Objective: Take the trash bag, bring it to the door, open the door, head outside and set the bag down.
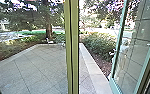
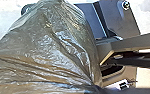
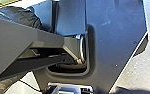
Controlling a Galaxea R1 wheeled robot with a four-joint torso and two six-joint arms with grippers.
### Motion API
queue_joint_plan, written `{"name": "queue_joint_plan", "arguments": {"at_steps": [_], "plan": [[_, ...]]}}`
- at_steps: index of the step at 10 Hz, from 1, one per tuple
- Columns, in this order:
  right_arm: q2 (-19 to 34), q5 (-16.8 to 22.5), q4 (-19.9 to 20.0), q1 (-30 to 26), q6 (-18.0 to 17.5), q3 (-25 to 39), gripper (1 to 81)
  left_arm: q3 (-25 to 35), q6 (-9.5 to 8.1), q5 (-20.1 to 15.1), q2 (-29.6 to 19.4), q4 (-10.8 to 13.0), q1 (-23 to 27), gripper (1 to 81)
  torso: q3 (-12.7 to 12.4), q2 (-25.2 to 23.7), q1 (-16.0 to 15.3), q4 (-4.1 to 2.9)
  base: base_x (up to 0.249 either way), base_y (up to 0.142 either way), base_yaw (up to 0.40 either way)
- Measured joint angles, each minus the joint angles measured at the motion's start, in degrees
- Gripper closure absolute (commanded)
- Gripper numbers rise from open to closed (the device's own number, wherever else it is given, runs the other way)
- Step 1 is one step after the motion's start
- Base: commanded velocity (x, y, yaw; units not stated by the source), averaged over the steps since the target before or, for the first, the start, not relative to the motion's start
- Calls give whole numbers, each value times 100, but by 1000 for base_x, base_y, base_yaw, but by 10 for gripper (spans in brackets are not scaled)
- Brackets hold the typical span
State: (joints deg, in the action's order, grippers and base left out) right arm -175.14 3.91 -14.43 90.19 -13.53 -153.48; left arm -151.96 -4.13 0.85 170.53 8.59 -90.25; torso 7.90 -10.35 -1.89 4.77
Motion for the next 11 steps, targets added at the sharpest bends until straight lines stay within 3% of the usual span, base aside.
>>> {"name": "queue_joint_plan", "arguments": {"at_steps": [8, 11], "plan": [[-39, -102, -6, 206, 23, -112, 10, 0, -2, -1, -5, 22, 1, 811, -2, -2, 2, 0, 0, -104, 0], [-24, -91, -213, 223, 26, -115, 10, 0, -2, 2, 11, 66, 1, 811, -5, -2, 2, 0, 0, -117, 0]]}}
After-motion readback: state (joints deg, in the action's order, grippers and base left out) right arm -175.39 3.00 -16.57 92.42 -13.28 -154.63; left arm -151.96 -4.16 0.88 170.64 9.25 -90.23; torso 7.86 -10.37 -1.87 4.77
